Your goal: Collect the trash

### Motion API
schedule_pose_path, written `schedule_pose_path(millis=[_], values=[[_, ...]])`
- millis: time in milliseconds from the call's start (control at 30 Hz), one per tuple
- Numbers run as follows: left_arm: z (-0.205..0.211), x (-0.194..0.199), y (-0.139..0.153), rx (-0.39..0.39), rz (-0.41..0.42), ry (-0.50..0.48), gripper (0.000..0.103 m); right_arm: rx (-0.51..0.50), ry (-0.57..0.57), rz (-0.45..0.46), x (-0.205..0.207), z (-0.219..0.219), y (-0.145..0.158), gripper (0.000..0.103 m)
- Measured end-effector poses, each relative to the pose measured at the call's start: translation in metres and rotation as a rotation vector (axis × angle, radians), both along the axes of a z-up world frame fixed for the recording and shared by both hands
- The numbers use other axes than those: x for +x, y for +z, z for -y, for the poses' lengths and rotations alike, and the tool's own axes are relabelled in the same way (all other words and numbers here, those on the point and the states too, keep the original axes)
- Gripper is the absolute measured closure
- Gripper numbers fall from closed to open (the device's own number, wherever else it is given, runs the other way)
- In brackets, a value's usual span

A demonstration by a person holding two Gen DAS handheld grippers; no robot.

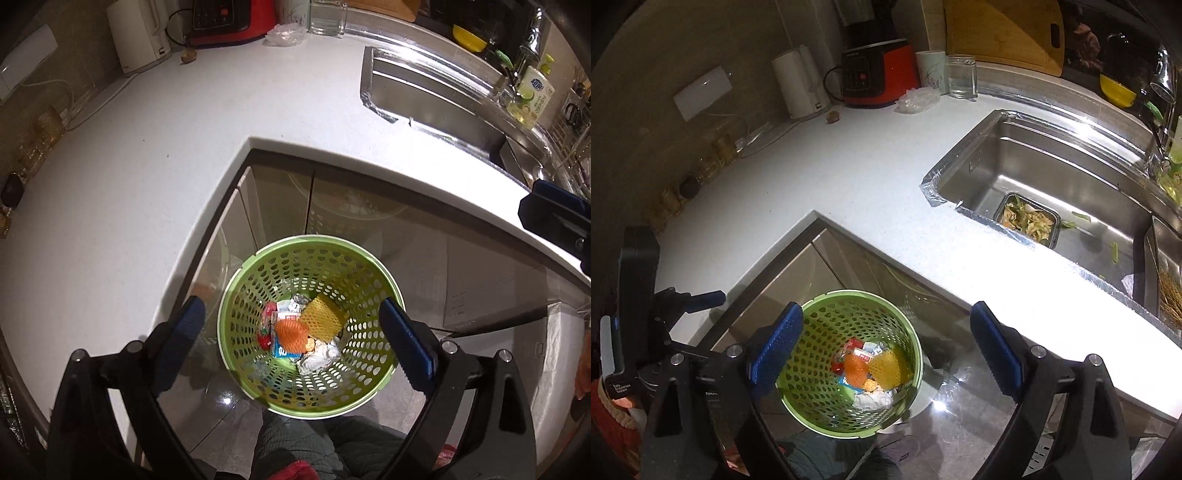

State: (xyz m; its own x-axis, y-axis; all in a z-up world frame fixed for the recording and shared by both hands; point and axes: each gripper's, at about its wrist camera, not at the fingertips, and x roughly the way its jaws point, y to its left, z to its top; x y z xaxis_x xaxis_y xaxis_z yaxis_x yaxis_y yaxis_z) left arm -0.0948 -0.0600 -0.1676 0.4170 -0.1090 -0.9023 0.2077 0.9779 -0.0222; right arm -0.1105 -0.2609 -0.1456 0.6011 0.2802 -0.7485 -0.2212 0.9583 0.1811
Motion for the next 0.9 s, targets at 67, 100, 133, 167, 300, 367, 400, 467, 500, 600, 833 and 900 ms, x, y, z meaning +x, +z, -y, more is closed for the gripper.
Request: schedule_pose_path(millis=[67, 100, 133, 167, 300, 367, 400, 467, 500, 600, 833, 900], values=[[-0.001, 0.005, 0.012, 0.002, 0.027, 0.004, 0.010, 0.003, 0.003, 0.007, 0.003, 0.000, 0.005, 0.012], [-0.002, 0.008, 0.017, 0.003, 0.040, 0.006, 0.009, 0.004, 0.004, 0.012, 0.005, -0.001, 0.007, 0.012], [-0.003, 0.011, 0.023, 0.006, 0.055, 0.010, 0.008, 0.004, 0.007, 0.017, 0.007, -0.002, 0.009, 0.012], [-0.004, 0.014, 0.029, 0.007, 0.070, 0.013, 0.008, 0.003, 0.008, 0.022, 0.009, -0.003, 0.012, 0.012], [-0.008, 0.028, 0.045, -0.003, 0.099, 0.025, 0.008, -0.001, 0.010, 0.049, 0.018, -0.005, 0.023, 0.007], [-0.008, 0.035, 0.050, -0.004, 0.108, 0.033, 0.008, 0.000, 0.015, 0.054, 0.024, -0.006, 0.026, 0.007], [-0.009, 0.039, 0.052, -0.004, 0.111, 0.034, 0.008, -0.002, 0.015, 0.057, 0.028, -0.007, 0.028, 0.007], [-0.011, 0.048, 0.054, -0.002, 0.115, 0.038, 0.008, -0.006, 0.016, 0.063, 0.035, -0.007, 0.031, 0.007], [-0.012, 0.054, 0.056, -0.004, 0.117, 0.039, 0.008, -0.009, 0.018, 0.064, 0.039, -0.008, 0.032, 0.006], [-0.014, 0.072, 0.057, -0.007, 0.118, 0.046, 0.008, -0.016, 0.021, 0.076, 0.053, -0.011, 0.037, 0.002], [-0.030, 0.128, 0.058, 0.007, 0.146, 0.052, 0.008, -0.011, 0.032, 0.085, 0.099, -0.025, 0.045, 0.002], [-0.035, 0.147, 0.058, 0.017, 0.157, 0.058, 0.008, -0.009, 0.036, 0.091, 0.116, -0.032, 0.048, 0.002]])
